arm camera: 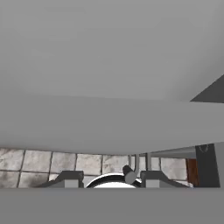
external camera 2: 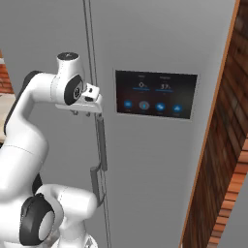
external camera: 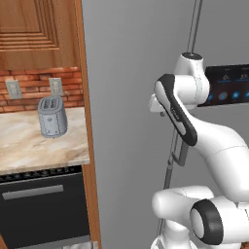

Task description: Take the lemon wedge from the fridge and place it on the plate with fish on the dining counter.

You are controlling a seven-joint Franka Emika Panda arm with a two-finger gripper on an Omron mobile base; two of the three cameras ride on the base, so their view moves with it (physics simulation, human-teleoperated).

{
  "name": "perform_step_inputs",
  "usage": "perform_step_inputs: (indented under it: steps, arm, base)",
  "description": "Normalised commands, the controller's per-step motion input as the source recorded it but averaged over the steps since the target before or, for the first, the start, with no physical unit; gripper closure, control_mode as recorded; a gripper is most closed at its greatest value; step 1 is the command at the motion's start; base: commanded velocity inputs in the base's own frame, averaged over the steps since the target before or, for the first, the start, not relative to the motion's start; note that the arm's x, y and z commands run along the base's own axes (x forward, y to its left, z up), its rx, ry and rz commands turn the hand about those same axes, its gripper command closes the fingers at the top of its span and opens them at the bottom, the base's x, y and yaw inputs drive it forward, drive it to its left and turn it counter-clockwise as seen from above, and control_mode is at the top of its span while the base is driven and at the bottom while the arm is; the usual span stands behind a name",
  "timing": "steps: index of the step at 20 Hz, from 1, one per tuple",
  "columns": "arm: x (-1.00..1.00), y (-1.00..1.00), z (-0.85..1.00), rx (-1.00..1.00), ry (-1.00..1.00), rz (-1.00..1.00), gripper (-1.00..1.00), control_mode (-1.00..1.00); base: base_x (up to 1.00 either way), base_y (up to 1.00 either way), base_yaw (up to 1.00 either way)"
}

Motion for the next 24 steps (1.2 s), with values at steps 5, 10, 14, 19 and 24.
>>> perform_step_inputs:
  steps: [5,10,14,19,24]
  arm:
    - [0.0,0.0,0.0,0.0,0.0,0.0,-1.0,-1.0]
    - [-0.07,0.0,0.0,0.0,-0.01,0.0,-1.0,-1.0]
    - [-0.52,-0.16,0.0,0.03,-0.06,-0.07,-1.0,-1.0]
    - [0.0,-0.01,0.0,0.0,0.0,-0.01,-1.0,-1.0]
    - [-0.65,0.0,-0.16,0.0,0.0,-0.02,-1.0,-1.0]
  base:
    - [0.0,0.0,0.0]
    - [0.0,0.0,0.0]
    - [0.0,0.0,0.0]
    - [0.0,0.0,0.0]
    - [0.0,0.0,0.0]
